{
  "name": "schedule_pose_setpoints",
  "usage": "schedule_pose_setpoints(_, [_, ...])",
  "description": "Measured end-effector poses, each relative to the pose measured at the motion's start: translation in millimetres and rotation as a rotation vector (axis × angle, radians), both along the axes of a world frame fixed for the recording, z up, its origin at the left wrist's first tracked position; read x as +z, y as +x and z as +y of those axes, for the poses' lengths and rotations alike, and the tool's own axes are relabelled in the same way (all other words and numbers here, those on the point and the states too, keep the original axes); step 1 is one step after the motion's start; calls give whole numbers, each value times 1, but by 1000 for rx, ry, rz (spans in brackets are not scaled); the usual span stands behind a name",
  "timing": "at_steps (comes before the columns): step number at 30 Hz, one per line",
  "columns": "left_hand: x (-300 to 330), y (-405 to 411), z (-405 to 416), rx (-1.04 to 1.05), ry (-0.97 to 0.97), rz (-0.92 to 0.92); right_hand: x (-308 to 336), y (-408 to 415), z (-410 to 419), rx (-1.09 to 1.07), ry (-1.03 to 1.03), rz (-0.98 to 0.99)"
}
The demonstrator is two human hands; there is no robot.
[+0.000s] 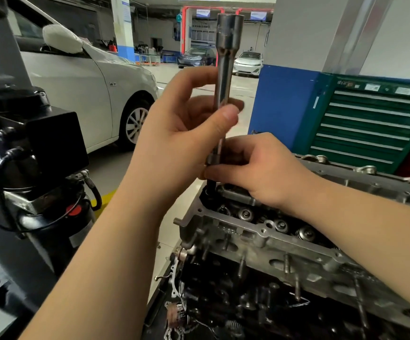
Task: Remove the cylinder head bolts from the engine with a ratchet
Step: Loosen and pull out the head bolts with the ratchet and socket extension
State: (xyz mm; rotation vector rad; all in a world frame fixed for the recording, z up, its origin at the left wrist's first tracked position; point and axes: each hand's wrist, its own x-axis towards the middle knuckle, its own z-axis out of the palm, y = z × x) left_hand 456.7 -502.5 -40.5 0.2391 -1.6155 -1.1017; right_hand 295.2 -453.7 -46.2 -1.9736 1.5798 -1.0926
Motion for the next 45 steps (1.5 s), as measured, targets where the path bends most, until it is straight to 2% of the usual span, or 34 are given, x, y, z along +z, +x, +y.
schedule_pose_setpoints(3, [2, -2, 3, 220, -40, -35, -1, 5, -2, -84, -63, 16])
schedule_pose_setpoints(5, [3, -2, 5, 267, -35, -18, -2, 5, -4, -74, -88, 13])
schedule_pose_setpoints(10, [5, 2, 5, 179, -32, -40, -6, -5, 1, 205, -52, -181])
schedule_pose_setpoints(13, [5, 2, 6, 178, -59, -65, -4, -7, 0, 130, -59, -161])
schedule_pose_setpoints(18, [6, 1, 10, 291, -126, -44, -2, 2, -2, -35, -150, -79])
schedule_pose_setpoints(24, [6, 6, 6, 242, -107, -44, -5, -4, 1, 228, -46, -252])
schedule_pose_setpoints(27, [7, 6, 8, 198, -93, -37, -3, -4, -1, 107, -97, -217])
schedule_pose_setpoints(29, [8, 3, 9, 280, -121, -33, -4, 0, -5, 38, -122, -160])
schedule_pose_setpoints(32, [7, 3, 9, 396, -106, 42, -4, 4, -6, 89, -119, -200])
schedule_pose_setpoints(35, [5, 4, 6, 342, -52, 57, -5, 1, -2, 206, -72, -294])
schedule_pose_setpoints(40, [5, 5, 8, 202, -43, 67, -4, -1, -3, 167, -70, -298])
schedule_pose_setpoints(45, [9, 3, 10, 403, -78, 43, -4, 2, -7, 61, -141, -277])
